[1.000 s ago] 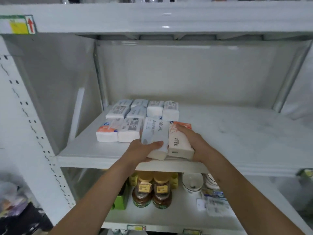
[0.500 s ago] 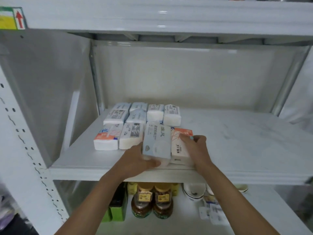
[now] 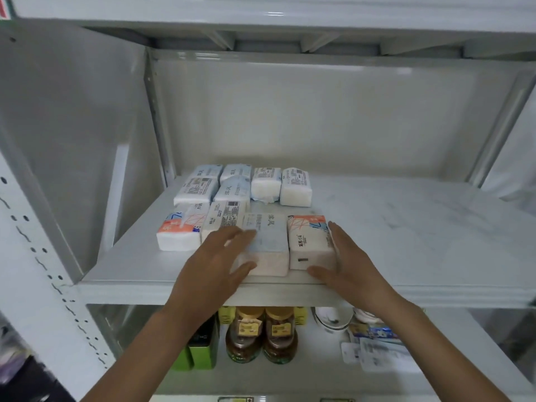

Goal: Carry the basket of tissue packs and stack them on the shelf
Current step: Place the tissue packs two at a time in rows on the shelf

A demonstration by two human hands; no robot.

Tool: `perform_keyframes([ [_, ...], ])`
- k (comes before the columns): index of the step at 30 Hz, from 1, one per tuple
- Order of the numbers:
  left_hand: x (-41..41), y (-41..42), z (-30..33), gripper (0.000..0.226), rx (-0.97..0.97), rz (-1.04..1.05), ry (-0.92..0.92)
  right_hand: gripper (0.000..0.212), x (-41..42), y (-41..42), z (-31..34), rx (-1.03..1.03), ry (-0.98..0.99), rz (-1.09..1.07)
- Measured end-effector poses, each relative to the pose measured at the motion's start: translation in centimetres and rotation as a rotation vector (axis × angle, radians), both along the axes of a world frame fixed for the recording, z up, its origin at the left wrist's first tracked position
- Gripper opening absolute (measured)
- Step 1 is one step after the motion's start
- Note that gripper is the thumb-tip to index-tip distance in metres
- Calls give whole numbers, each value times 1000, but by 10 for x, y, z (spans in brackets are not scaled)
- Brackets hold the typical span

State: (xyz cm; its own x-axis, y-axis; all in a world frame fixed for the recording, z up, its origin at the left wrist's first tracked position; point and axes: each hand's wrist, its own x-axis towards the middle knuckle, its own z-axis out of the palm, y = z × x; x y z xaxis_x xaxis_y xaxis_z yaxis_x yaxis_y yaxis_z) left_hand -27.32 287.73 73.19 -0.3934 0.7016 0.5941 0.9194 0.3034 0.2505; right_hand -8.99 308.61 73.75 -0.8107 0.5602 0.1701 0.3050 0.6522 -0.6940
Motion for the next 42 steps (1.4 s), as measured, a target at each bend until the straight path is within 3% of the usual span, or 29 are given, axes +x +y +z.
perform_keyframes([
  [2,0,5,-2,45,-34,-92,239,76,2,1,-3,153,-25,-35],
  [4,-2,14,0,36,-60,-130,344,61,2,4,-6,285,42,-51],
  [6,-5,23,3,39,-109,-128,345,48,-1,9,-11,347,86,-33],
  [12,-25,58,12,61,-299,-28,378,43,-27,31,-6,344,48,-21],
  [18,-36,89,28,38,-458,33,303,42,-58,47,6,365,6,-23],
  [24,-48,107,39,55,-602,80,212,40,-88,68,4,322,-35,-73],
  [30,-56,116,43,60,-616,58,93,39,-102,81,4,308,-54,-87],
  [34,-61,117,40,58,-586,48,64,44,-115,88,12,359,-191,-87],
  [39,-65,115,48,80,-658,62,3,40,-122,77,44,438,-381,-33],
  [42,-64,106,58,82,-587,94,-75,70,-129,60,61,518,-388,-9],
])
